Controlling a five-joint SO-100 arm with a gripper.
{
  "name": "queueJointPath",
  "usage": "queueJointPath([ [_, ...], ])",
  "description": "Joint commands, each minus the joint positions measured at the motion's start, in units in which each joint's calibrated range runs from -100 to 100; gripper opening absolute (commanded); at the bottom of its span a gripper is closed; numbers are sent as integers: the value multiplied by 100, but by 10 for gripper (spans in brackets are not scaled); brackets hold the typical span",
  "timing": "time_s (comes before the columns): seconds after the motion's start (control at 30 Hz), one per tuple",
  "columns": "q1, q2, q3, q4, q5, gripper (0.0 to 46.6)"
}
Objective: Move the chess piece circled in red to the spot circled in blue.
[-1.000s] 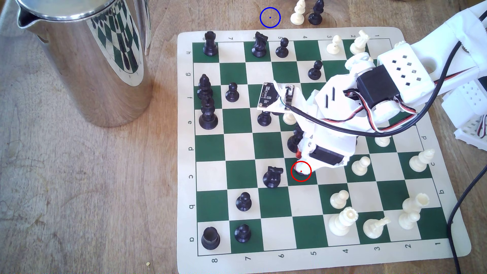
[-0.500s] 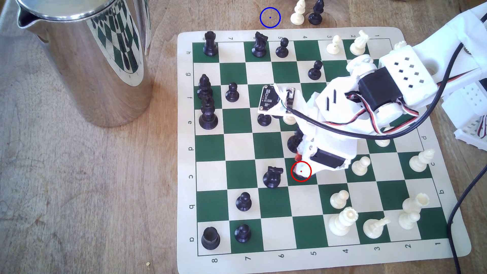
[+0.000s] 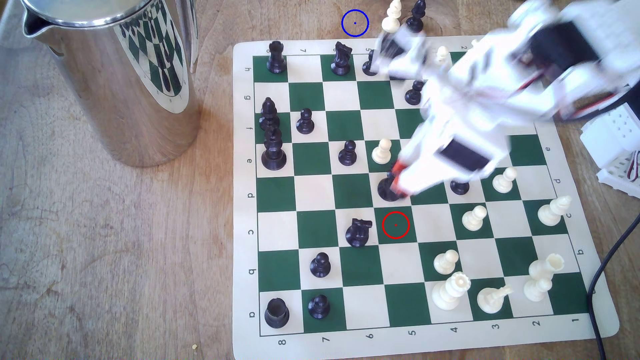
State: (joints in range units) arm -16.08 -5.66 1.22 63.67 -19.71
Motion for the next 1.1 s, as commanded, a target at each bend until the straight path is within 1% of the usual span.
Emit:
queueJointPath([
  [0.0, 258, -1370, -711, 357, 88, 2],
  [0.03, 391, -1497, -711, 423, 127, 2],
  [0.17, 1236, -1726, -702, 505, 357, 2],
  [0.2, 1471, -1718, -702, 505, 449, 2],
  [0.23, 1823, -1608, -702, 505, 576, 2],
  [0.33, 2316, -1361, -639, 464, 762, 2],
  [0.37, 2566, -1158, -593, 407, 845, 2],
  [0.6, 3176, -521, -476, -240, 996, 2],
  [0.77, 3395, 116, -766, -380, 1055, 2],
  [0.83, 3520, 557, -1020, -380, 1114, 2],
  [1.07, 3739, 1211, -1346, -634, 1148, 2],
])
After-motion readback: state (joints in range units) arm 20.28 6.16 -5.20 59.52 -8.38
